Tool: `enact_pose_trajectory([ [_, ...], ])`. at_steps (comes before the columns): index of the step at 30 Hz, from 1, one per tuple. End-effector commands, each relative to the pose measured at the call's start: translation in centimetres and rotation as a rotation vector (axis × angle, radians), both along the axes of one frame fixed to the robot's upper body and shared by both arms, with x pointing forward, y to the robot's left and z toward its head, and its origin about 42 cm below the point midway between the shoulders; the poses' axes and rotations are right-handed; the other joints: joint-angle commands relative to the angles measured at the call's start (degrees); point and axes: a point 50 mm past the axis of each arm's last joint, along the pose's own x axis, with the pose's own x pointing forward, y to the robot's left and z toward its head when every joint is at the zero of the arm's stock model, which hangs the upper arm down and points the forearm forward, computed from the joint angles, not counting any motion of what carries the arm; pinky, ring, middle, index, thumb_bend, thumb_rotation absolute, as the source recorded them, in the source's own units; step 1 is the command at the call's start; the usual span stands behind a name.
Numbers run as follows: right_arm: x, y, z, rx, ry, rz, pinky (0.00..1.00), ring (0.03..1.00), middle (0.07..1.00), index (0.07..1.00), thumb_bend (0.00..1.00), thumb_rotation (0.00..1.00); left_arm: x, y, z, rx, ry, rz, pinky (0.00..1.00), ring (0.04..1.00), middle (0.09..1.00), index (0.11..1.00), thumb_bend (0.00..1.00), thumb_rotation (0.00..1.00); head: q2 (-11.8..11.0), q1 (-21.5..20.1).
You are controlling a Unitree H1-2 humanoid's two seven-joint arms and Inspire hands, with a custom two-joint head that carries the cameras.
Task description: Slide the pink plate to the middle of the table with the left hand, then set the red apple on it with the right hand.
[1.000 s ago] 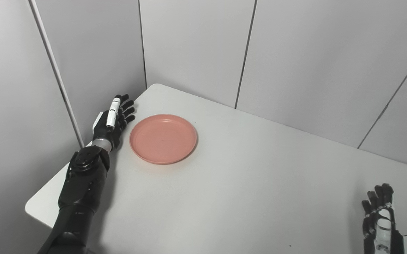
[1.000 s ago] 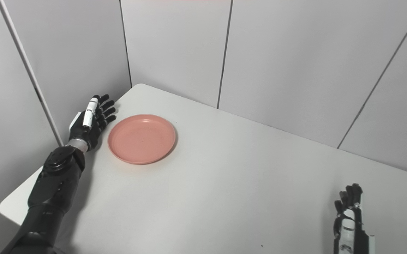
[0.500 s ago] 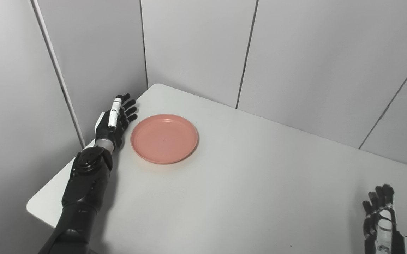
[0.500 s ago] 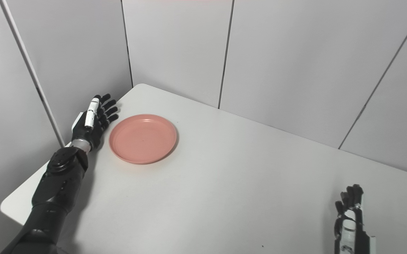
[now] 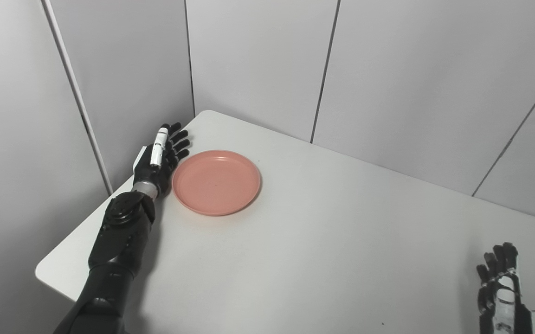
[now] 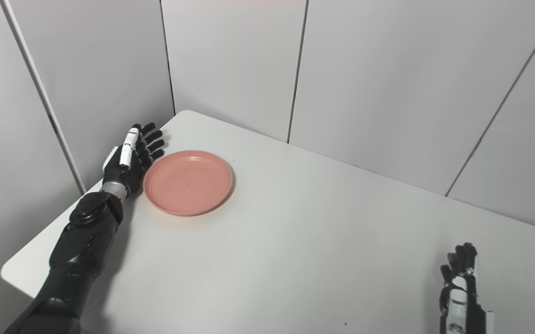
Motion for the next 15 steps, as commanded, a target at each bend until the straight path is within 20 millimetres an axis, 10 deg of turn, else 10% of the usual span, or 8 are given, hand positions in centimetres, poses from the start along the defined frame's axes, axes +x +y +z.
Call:
enact_pose_trajectory([
  [1, -1.1, -1.1, -1.9, -0.025, 0.082, -0.004, 1.00, 1.000, 1.000, 1.000, 0.13, 1.00, 0.8, -1.7, -0.5, -0.027, 0.009, -0.055, 0.89, 0.892, 0.886, 0.863, 0.35, 1.00, 0.09, -0.11],
  [15, -1.2, -0.9, -2.0, -0.033, 0.070, -0.006, 1.00, 1.000, 1.000, 1.000, 0.15, 1.00, 0.3, -3.6, -0.6, -0.026, 0.038, -0.105, 0.87, 0.880, 0.880, 0.859, 0.33, 1.00, 0.39, -0.49],
])
